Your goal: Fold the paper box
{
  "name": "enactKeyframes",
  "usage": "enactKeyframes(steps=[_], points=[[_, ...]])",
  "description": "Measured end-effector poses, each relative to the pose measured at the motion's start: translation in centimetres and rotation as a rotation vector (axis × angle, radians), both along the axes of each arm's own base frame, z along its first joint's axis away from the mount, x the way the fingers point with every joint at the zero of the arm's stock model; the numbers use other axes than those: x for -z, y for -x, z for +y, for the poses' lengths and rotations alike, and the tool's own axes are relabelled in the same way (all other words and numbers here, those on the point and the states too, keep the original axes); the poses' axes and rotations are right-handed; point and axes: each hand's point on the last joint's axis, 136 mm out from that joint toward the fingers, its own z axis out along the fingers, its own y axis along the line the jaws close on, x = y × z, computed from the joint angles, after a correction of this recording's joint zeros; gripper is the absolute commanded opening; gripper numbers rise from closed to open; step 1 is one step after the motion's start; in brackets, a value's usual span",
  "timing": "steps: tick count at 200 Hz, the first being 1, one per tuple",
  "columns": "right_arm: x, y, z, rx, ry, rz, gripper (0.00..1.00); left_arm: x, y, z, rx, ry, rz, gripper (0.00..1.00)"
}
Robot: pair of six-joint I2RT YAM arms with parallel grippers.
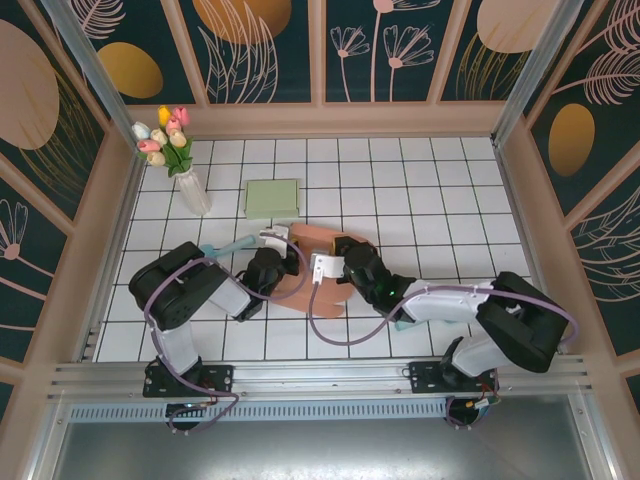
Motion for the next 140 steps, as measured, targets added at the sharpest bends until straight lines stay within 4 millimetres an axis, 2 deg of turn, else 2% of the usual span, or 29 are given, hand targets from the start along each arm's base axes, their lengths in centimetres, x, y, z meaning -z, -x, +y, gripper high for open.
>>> enactKeyframes(steps=[22, 45, 61, 86, 111, 127, 140], points=[[-2.2, 0.1, -0.1, 0.018, -0.075, 0.025, 0.34, -0.5, 0.1, 0.8, -0.04, 0.022, 0.012, 0.0], [-5.8, 0.2, -0.1, 0.035, -0.184, 0.026, 0.4, -0.7, 0.4, 1.2, -0.06, 0.032, 0.045, 0.0], [-8.2, 0.6, -0.5, 0.047, -0.284, 0.029, 0.41, -1.0, 0.6, 1.2, -0.063, 0.046, 0.072, 0.0], [-11.4, 1.3, -1.6, 0.099, -0.512, 0.097, 0.42, -1.7, 0.8, 1.0, -0.067, 0.084, 0.106, 0.0], [-14.1, 0.9, -1.7, 0.24, -0.806, 0.283, 0.42, -1.9, 1.1, 0.9, -0.07, 0.114, 0.154, 0.0], [-14.7, 1.0, -1.7, 0.304, -0.981, 0.395, 0.38, -1.7, 1.4, 1.2, -0.086, 0.126, 0.184, 0.0], [-13.5, 1.2, -1.6, 0.352, -1.097, 0.494, 0.38, -1.5, 1.6, 1.4, -0.099, 0.135, 0.203, 0.0]])
